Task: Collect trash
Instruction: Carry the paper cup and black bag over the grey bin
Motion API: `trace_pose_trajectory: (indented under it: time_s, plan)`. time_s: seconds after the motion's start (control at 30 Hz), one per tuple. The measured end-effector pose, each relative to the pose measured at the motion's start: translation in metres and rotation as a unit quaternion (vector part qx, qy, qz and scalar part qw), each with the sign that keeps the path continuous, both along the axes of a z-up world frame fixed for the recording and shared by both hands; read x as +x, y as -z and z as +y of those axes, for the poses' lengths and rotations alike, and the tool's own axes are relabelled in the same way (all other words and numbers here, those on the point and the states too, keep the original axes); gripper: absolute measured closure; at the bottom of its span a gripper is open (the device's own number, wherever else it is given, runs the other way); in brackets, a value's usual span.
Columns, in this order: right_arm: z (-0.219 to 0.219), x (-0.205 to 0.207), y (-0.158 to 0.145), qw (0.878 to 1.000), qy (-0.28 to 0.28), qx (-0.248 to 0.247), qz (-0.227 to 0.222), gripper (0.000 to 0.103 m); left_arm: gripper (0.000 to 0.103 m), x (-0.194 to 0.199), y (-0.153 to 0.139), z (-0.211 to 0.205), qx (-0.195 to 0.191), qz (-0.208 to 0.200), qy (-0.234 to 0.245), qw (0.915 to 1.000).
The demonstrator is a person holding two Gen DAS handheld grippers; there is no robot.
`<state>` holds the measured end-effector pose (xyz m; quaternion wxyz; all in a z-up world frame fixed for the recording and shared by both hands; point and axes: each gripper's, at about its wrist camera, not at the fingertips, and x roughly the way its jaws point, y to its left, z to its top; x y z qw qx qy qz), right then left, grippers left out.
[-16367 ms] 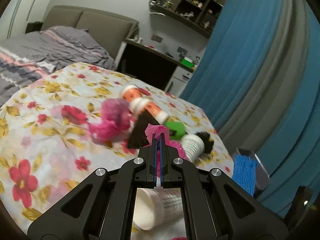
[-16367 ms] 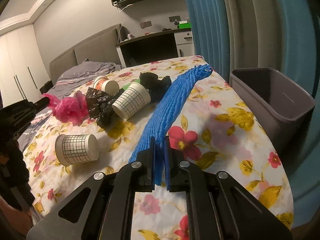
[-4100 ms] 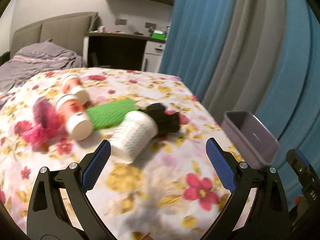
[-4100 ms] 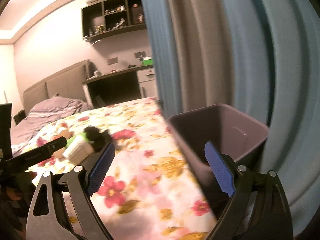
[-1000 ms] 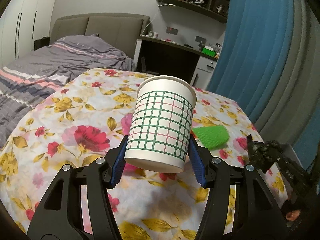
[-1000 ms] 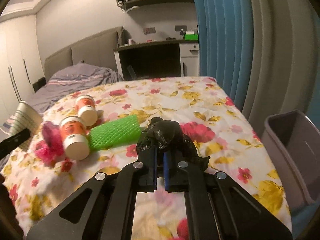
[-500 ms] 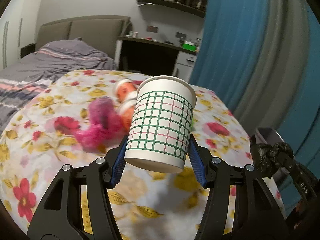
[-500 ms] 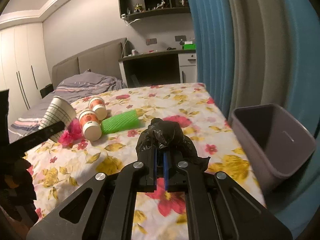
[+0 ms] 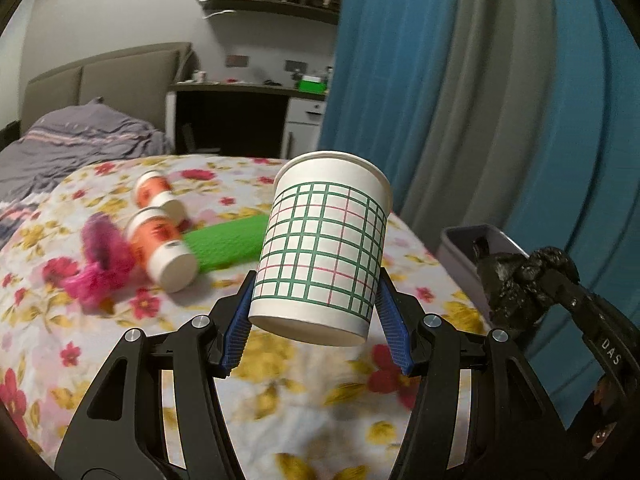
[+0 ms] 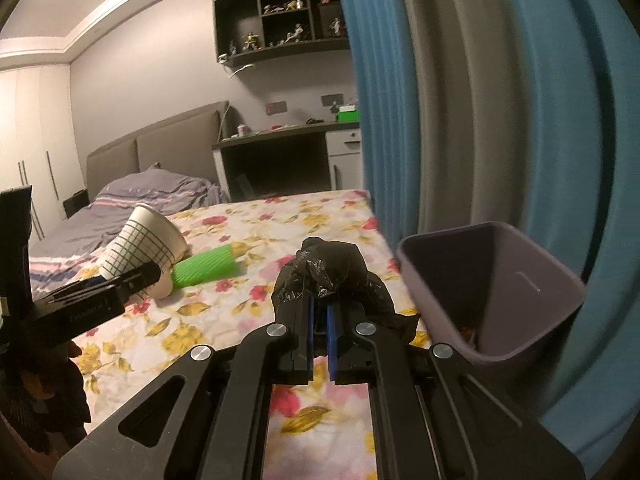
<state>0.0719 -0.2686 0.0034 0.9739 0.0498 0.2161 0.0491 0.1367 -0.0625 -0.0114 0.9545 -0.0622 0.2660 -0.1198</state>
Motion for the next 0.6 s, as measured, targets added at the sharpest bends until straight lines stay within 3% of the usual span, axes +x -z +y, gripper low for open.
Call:
trace_pose_trajectory:
  time_s: [0.3,0.6]
  plan:
    - [-0.045,-0.001,-0.01,0.999,0.051,-0.002,-0.019,0.097,0.047,0.025,-0.01,-0.067,-0.001,0.001,0.086,0.9963]
    - [-0.094,0.012,-0.015,0.993,0.112,-0.002,-0.025,0.097,0.047,0.051,-0.016,-0.143,-0.023,-0.007,0.173,0.9846]
